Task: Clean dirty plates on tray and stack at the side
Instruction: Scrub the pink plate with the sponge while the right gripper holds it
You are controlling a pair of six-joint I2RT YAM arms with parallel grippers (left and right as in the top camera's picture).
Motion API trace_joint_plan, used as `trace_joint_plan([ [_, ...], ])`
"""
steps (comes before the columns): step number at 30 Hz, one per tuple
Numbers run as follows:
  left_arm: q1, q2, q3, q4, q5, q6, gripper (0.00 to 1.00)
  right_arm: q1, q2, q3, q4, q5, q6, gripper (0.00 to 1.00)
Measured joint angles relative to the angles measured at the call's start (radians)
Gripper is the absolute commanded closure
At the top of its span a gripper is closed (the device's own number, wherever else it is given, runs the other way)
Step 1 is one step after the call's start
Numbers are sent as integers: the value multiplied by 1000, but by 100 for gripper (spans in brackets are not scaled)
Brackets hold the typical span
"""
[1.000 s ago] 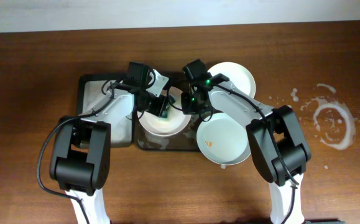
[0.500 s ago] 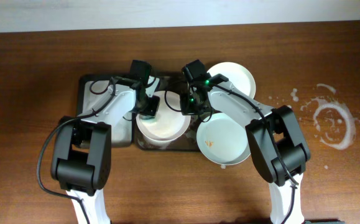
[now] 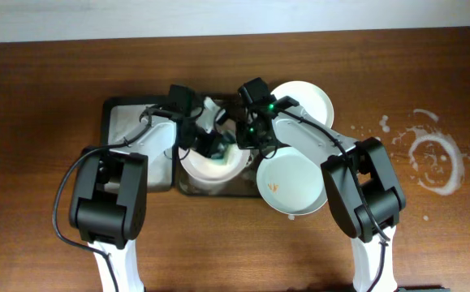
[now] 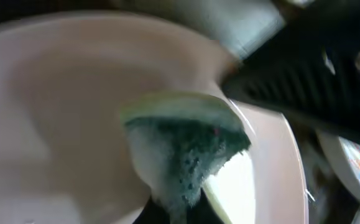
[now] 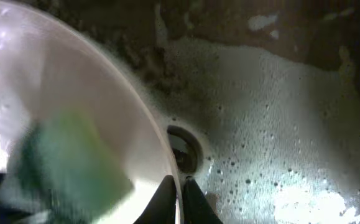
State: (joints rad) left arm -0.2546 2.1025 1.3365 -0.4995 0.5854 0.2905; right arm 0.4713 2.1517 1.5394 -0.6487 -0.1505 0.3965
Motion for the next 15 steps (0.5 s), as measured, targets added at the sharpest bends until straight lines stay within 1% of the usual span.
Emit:
trace_joint_plan([
  [1, -4, 0, 1, 49, -49, -43, 99, -1, 0, 0, 5, 5, 5, 94],
  [3, -16, -5, 2, 93, -141, -121, 99, -3, 0, 0, 4, 7, 13, 94],
  [6, -19, -13, 20, 103, -339, -230, 99, -2, 0, 0, 3, 7, 11, 94],
  [10, -20, -26, 35, 34, -597, -331, 99, -2, 0, 0, 3, 7, 11, 94],
  [13, -28, -31, 42, -22, -688, -350, 99, -2, 0, 0, 3, 0, 11, 94],
  [15, -29, -35, 53, -107, -718, -355, 99, 2, 0, 0, 3, -12, 11, 94],
])
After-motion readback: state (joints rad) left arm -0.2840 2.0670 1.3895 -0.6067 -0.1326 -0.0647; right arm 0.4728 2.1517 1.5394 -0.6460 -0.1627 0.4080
